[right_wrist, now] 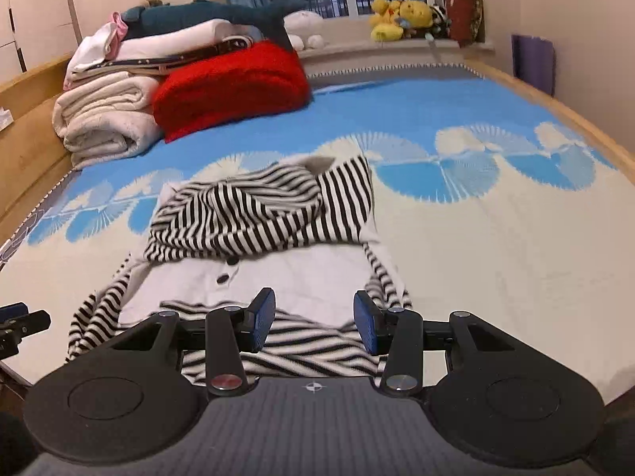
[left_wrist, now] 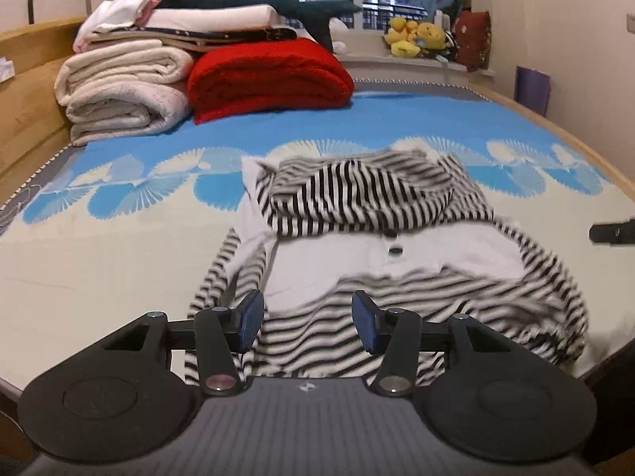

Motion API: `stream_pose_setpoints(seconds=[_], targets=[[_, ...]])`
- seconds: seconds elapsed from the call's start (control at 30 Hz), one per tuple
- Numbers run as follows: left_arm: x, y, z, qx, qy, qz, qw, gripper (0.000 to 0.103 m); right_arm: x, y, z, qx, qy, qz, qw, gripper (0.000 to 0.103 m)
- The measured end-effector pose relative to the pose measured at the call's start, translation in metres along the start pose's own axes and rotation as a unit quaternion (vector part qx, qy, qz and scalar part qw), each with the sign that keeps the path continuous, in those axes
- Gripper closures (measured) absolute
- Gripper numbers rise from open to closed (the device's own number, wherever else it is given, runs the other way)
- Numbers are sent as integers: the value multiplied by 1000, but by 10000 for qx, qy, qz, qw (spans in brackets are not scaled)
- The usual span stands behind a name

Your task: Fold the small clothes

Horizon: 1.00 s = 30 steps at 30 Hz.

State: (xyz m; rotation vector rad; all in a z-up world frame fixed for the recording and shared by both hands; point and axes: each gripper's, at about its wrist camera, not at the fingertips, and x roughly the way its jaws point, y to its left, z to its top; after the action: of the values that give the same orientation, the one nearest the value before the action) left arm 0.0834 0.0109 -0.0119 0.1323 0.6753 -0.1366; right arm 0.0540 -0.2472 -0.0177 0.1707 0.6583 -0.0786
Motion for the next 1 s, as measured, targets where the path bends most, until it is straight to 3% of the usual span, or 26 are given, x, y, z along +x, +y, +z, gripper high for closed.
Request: stream_pose_setpoints(seconds=[0.1, 0.2, 0.47, 0.57, 0.67, 0.83, 0.93, 1.0], targets=[[20, 9, -12, -206, 447, 10, 9988, 66, 15, 1, -4, 11, 228, -143, 9996, 58], [28, 18, -10, -380, 475, -120, 9981, 76, 24, 1, -1, 118, 222, -107, 9996, 58], [40, 27, -10, -625, 619, -41, 9961, 76, 38, -7, -10, 3, 426, -318, 9986, 58], [43, 39, -8, -949, 609, 26, 9936, 76, 40, -13, -11, 142, 463, -306, 9984, 58], [47, 67, -9, -1711, 734, -2, 9825, 76, 44, -21, -13, 204, 502, -389, 9978, 58], [63, 109, -12, -2902, 1061, -118, 9510, 75, 53, -42, -17, 448, 747, -407, 9954, 58], [73, 118, -16, -3283, 1275, -80, 9359, 65, 62, -56, -19, 764, 992, -437, 9912, 58], [78, 117, -18, -3294, 1369, 9, 9342, 52, 69, -67, -21, 1075, 1160, -434, 9865, 57]])
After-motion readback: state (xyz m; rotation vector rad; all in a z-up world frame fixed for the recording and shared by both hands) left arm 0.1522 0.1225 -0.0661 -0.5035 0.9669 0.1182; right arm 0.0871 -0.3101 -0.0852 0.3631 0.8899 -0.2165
